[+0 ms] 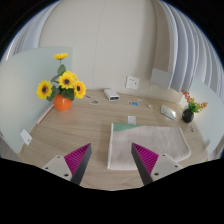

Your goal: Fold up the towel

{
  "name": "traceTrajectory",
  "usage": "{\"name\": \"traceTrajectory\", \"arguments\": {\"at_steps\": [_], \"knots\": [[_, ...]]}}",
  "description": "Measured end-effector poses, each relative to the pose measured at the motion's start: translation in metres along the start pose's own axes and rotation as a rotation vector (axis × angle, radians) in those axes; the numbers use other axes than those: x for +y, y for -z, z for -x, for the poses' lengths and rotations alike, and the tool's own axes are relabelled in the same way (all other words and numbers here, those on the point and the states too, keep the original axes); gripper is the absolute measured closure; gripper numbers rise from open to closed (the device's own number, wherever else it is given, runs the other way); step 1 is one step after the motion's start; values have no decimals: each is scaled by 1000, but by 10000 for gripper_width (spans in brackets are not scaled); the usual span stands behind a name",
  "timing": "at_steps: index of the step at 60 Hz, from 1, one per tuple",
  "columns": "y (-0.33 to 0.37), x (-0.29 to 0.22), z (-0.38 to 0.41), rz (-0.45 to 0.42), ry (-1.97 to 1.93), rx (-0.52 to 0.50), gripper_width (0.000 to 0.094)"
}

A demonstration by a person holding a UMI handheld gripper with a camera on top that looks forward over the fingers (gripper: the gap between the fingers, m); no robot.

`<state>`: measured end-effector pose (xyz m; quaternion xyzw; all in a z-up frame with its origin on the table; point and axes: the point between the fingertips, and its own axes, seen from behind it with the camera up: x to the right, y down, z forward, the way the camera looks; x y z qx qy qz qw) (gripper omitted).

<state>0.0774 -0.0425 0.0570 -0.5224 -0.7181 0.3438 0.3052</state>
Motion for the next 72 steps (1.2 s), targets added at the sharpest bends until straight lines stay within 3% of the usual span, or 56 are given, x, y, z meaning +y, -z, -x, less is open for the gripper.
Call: {"name": "traceTrajectory", "arguments": {"at_steps": [12, 19, 21, 26, 30, 34, 40, 52, 62, 72], "knots": [[-78, 20, -26, 65, -3, 40, 94], [-92, 15, -20, 43, -52, 34, 202], [-96, 17, -25, 51, -62, 37, 285], [-95, 19, -43, 65, -23, 127, 800], [-92, 22, -41, 93, 45, 154, 885], [-88, 24, -40, 133, 84, 137, 903], [-74, 19, 0, 174, -46, -29, 908], [-21, -62, -12, 60, -245, -106, 908], [-9, -99, -99, -4, -376, -54, 907], [-28, -71, -180, 33, -445, 25, 905]]}}
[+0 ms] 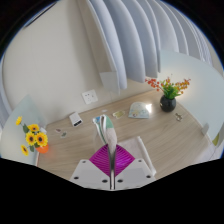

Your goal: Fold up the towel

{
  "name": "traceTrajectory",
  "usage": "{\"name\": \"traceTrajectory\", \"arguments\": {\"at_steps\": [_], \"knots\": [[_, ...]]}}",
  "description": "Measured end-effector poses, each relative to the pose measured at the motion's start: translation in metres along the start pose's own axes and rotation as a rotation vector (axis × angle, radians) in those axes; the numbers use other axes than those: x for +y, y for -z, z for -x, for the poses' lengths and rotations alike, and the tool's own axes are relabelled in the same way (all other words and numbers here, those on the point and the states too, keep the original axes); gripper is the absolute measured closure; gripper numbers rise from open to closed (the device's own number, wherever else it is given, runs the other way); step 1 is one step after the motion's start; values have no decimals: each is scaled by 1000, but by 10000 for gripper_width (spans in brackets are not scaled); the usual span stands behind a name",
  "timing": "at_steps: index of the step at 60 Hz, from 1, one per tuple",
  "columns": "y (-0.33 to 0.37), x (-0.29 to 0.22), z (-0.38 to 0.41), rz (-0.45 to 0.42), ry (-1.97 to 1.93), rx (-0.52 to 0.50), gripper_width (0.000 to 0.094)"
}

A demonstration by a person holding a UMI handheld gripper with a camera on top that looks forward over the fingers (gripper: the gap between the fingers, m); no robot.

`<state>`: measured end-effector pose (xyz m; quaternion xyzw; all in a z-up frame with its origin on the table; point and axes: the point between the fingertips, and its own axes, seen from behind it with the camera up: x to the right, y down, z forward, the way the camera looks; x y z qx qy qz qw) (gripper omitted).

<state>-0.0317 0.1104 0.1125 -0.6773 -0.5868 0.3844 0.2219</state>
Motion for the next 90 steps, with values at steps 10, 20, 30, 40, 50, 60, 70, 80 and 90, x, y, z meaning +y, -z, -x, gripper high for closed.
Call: {"name": "traceTrajectory", "arguments": {"at_steps": [10, 20, 30, 40, 50, 60, 70, 80, 90], "knots": [[-39, 28, -61, 84, -73, 47, 905], [-62, 54, -103, 135, 6, 110, 898], [-62, 55, -106, 132, 64, 83, 864], [-37, 35, -101, 86, 143, 91, 67], [48, 12, -86, 42, 279, 73, 85], [155, 17, -76, 38, 342, 66, 83], [205, 32, -67, 44, 318, 82, 85], [215, 31, -67, 13, 323, 112, 82], [211, 26, -68, -6, 335, 122, 84]]}}
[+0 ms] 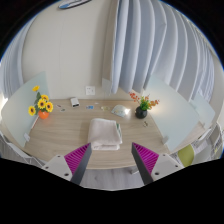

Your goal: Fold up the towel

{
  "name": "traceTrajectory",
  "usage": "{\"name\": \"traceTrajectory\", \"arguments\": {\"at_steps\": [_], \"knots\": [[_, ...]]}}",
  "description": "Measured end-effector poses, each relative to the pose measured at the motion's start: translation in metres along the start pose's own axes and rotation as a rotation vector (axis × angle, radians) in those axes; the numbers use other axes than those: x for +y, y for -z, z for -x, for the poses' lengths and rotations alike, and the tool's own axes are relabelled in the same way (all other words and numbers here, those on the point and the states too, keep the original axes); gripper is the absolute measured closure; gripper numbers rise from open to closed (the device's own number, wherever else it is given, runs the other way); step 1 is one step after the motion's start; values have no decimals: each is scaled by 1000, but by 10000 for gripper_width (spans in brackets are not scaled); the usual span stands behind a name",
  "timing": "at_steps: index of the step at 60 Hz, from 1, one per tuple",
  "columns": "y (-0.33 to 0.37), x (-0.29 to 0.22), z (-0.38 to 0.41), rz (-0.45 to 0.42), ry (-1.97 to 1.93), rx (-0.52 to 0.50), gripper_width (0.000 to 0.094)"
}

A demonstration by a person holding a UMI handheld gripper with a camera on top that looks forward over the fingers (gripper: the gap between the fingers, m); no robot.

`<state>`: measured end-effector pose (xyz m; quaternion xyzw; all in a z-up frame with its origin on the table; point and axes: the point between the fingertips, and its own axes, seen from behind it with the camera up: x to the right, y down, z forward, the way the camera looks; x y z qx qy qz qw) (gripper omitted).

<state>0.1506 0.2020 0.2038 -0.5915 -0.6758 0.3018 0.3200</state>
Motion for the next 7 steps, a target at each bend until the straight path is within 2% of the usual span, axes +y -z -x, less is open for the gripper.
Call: {"name": "traceTrajectory", "arguments": {"at_steps": [7], "knots": [[-6, -14, -7, -33, 31, 9, 86]]}}
